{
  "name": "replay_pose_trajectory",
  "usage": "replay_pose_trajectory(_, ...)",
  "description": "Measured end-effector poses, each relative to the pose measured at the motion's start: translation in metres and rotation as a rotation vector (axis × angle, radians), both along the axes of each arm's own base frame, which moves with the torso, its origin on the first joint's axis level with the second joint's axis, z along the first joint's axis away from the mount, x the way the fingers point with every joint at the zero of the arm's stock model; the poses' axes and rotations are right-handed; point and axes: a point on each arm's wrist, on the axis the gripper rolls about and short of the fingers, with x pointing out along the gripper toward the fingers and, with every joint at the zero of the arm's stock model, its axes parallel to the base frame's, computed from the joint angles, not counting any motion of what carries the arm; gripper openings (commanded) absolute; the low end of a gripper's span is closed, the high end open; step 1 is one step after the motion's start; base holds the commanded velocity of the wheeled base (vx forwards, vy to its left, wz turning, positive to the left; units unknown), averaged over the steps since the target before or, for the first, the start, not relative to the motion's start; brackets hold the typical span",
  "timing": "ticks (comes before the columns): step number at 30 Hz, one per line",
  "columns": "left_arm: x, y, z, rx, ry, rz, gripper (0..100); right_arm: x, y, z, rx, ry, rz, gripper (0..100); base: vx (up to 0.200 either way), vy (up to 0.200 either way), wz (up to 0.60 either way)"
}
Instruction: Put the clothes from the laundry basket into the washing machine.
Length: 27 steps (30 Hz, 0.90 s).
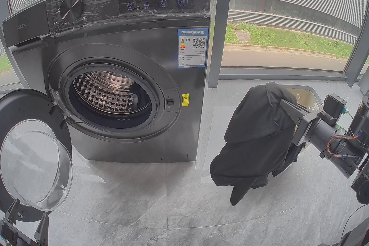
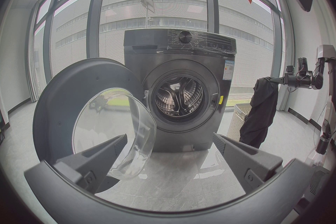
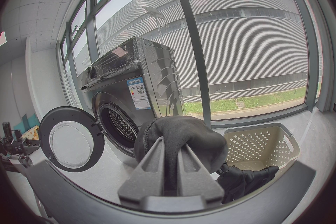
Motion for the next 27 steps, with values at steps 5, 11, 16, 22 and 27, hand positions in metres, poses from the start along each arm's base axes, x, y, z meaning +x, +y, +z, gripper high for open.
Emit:
replay_pose_trajectory(5,0.0000,0.0000,0.0000,0.000,0.000,0.000,100,-0.0001,0.0002,-0.0002,0.001,0.002,0.002,0,0.000,0.000,0.00)
replay_pose_trajectory(11,0.0000,0.0000,0.0000,0.000,0.000,0.000,100,-0.0005,0.0001,-0.0009,-0.001,0.004,0.003,0,0.000,0.000,0.00)
replay_pose_trajectory(16,0.0000,-0.0001,0.0000,0.000,0.000,-0.005,100,-0.0006,-0.0002,-0.0015,-0.002,0.006,0.002,0,0.000,0.200,0.00)
replay_pose_trajectory(22,0.0000,-0.0001,0.0000,0.000,0.000,-0.005,100,-0.0007,-0.0003,-0.0021,-0.002,0.009,0.002,0,0.000,0.200,0.00)
replay_pose_trajectory(27,0.0000,-0.0001,0.0000,0.000,0.000,-0.006,100,-0.0008,-0.0001,-0.0021,-0.002,0.009,0.004,0,0.000,0.200,0.00)
